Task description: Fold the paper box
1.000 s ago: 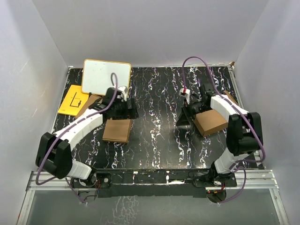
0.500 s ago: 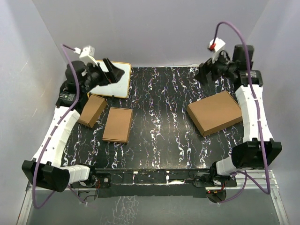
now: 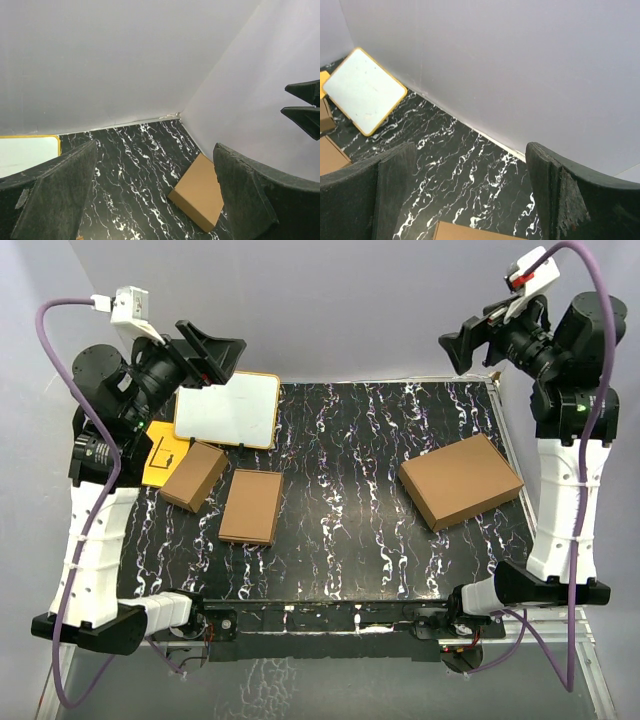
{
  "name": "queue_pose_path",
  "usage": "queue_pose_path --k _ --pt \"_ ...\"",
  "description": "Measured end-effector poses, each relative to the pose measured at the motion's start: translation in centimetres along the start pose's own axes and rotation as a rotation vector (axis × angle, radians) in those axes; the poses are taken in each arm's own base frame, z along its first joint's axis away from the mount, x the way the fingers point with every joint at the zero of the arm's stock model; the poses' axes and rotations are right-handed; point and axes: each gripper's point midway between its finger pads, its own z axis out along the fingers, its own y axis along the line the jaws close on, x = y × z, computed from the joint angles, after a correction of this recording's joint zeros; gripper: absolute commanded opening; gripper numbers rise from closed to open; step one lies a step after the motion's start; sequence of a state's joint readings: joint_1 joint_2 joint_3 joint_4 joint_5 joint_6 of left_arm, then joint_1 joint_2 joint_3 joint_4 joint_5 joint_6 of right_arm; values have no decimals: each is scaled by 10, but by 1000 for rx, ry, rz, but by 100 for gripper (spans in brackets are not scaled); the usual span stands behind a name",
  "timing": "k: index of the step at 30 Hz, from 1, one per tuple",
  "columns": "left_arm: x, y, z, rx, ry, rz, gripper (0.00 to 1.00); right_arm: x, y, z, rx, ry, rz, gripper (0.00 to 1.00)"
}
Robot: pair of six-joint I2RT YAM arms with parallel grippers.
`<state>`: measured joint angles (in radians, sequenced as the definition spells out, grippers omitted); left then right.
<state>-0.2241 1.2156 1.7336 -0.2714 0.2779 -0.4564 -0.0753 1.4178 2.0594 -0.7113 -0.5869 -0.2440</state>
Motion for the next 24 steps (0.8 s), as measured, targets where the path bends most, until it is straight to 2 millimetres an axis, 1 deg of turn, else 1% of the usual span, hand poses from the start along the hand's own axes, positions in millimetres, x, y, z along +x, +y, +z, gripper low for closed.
queue_pose_path --k 3,7,11,17,24 --pt "-9 -5 -4 6 -14 8 97 -17 -1 -8 12 -33 5 100" --pt "-10 -6 -6 3 -10 16 97 -27 -1 -15 35 -48 46 100" --pt "-5 -3 -7 -9 7 17 97 -30 -1 -18 56 -52 84 100" --pt "-2 -1 -7 -14 20 23 97 -30 -8 -21 107 -50 137 100" --pt "11 6 -4 -28 51 14 97 -29 -11 -22 121 -49 155 100"
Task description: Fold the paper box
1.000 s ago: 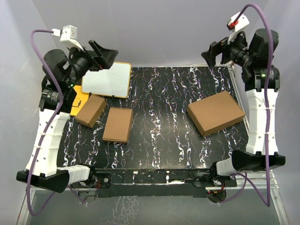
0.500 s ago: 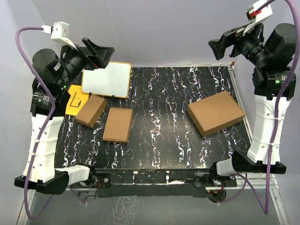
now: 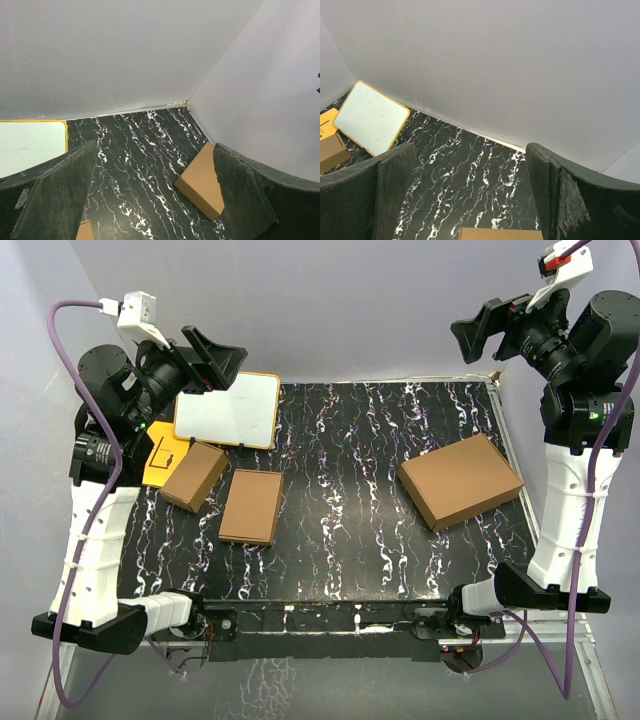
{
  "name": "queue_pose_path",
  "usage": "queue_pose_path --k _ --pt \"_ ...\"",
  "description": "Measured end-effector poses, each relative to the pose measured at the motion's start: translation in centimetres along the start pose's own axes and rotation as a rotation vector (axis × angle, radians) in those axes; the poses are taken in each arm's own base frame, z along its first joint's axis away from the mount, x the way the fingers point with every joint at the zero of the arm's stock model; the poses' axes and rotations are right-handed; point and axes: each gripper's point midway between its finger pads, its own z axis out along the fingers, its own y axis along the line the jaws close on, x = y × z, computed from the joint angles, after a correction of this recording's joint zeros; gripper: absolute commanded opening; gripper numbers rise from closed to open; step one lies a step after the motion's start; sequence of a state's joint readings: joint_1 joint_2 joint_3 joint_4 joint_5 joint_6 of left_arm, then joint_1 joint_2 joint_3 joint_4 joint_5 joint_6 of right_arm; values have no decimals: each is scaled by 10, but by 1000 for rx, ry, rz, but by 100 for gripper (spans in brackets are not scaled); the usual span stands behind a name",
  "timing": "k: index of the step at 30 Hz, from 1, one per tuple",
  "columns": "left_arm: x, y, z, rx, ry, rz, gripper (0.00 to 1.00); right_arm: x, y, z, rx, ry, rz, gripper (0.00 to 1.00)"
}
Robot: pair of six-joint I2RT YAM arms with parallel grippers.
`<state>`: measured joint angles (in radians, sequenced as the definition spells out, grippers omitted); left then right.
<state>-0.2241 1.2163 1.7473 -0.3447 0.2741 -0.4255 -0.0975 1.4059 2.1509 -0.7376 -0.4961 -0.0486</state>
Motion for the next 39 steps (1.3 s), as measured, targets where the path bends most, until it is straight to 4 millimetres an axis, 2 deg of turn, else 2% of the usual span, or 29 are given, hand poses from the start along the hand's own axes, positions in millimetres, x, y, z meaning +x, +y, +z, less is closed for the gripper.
queue_pose_path --k 39 --pt "8 7 0 -24 25 21 97 5 -2 -1 9 13 35 100"
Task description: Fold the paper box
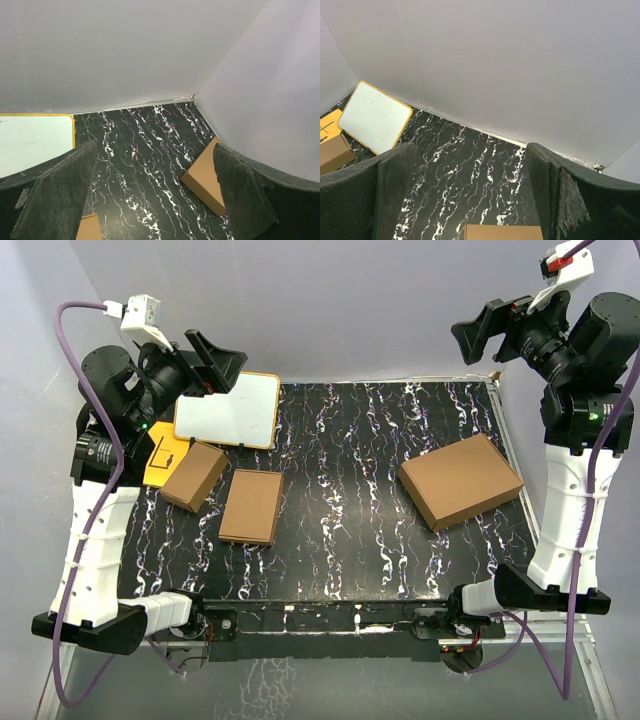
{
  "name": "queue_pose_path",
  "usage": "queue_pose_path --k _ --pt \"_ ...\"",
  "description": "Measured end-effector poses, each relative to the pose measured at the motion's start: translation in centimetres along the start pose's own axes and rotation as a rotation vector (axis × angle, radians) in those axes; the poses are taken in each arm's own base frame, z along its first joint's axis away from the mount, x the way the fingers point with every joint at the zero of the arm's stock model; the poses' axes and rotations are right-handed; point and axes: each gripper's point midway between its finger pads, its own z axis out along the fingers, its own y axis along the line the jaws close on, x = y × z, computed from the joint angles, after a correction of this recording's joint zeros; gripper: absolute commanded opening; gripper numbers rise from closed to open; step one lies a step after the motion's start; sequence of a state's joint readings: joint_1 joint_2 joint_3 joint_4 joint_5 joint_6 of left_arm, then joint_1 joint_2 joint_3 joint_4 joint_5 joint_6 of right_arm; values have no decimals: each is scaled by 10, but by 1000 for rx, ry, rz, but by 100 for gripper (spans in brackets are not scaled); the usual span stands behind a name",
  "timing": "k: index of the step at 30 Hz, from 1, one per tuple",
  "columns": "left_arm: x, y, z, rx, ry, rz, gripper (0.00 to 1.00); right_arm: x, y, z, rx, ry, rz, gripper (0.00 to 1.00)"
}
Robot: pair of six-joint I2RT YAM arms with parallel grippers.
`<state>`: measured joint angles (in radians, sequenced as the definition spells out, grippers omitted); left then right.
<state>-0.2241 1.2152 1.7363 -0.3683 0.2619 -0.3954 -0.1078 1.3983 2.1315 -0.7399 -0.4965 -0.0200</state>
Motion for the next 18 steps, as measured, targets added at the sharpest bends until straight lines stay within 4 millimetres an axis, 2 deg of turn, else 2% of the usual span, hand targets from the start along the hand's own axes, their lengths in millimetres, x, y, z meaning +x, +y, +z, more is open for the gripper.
queue_pose_path --k 18 --pt "6 5 1 -16 14 1 97 7 -2 1 3 15 8 100"
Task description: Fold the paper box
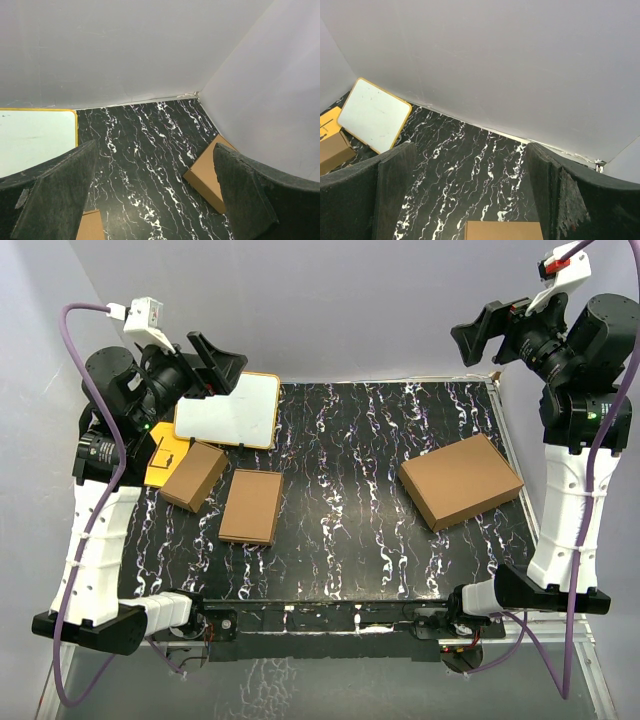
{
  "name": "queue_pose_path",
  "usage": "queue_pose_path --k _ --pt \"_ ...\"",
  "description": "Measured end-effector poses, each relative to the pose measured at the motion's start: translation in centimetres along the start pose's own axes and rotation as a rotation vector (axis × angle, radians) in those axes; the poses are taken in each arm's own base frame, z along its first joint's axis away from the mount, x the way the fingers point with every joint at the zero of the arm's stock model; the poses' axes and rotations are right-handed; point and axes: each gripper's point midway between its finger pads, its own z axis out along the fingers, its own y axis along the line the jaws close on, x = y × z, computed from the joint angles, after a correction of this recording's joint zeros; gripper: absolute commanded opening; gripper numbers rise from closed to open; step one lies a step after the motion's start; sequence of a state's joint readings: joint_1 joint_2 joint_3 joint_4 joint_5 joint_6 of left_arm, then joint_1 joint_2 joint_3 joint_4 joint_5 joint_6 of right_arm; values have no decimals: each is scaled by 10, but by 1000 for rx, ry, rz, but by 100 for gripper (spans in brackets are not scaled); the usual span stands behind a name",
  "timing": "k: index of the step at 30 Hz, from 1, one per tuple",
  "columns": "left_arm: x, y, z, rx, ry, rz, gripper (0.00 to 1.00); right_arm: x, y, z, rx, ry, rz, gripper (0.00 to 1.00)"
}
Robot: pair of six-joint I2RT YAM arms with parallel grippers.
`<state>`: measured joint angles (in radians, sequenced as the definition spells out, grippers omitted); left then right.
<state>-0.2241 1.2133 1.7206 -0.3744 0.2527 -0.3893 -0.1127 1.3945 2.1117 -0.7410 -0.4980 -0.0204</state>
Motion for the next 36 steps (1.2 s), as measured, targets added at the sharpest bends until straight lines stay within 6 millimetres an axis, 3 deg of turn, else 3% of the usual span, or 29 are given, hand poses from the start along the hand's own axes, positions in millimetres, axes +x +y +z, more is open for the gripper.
queue_pose_path --k 36 --pt "8 5 2 -11 17 0 97 5 -1 1 3 10 6 100"
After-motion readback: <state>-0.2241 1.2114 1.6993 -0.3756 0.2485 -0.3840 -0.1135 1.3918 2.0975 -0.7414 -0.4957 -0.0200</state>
